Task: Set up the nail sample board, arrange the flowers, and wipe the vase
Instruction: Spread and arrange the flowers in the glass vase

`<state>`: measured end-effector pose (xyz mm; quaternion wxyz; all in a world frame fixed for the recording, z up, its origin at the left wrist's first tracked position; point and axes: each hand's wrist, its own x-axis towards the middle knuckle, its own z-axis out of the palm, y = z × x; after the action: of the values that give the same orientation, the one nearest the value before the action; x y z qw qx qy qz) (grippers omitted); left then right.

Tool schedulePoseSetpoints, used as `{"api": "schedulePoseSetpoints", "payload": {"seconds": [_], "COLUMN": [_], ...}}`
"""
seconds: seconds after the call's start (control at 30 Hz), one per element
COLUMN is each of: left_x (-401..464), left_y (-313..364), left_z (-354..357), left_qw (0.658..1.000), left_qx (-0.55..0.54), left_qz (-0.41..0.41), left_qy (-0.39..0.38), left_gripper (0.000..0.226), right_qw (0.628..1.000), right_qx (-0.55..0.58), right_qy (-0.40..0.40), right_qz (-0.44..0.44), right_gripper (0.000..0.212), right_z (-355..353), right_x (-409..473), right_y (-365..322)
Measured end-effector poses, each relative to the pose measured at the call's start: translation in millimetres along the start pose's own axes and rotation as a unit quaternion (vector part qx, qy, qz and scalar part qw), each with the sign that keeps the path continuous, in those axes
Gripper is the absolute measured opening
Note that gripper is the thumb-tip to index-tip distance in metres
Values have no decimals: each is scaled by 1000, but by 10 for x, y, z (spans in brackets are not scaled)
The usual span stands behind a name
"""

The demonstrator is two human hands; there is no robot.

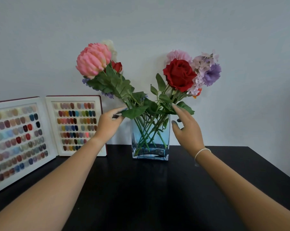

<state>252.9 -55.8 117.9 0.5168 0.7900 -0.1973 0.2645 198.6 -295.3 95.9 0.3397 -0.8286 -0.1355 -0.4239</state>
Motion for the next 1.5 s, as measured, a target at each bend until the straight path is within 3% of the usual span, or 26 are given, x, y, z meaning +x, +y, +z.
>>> {"api": "schedulePoseSetpoints", "payload": {"seconds": [0.17,0.33,0.6,0.97,1.5], "left_x": [-155,-357,-755,-691,-1002], "left_y": [-162,-395,-755,-818,-622], "left_z": [47,185,558,736,619], "left_qw": [998,989,950,925,923], "left_qx": [-43,-96,-216,-276,-285], "left_qz": [-44,-108,-225,-247,-251], "left_qy": [17,38,-8,-82,-55], "left_gripper": [40,41,41,55,57], "right_qw": [997,978,924,892,870], "right_qx": [50,131,240,290,333], "right_qy": [39,57,-28,-102,-105], "right_qz": [54,153,296,333,348], "right_gripper": [62,57,49,51,58], "right_z": [30,200,479,557,556], "right_x": [-280,-590,-783,-783,-749], "right_y": [62,149,325,455,585]}}
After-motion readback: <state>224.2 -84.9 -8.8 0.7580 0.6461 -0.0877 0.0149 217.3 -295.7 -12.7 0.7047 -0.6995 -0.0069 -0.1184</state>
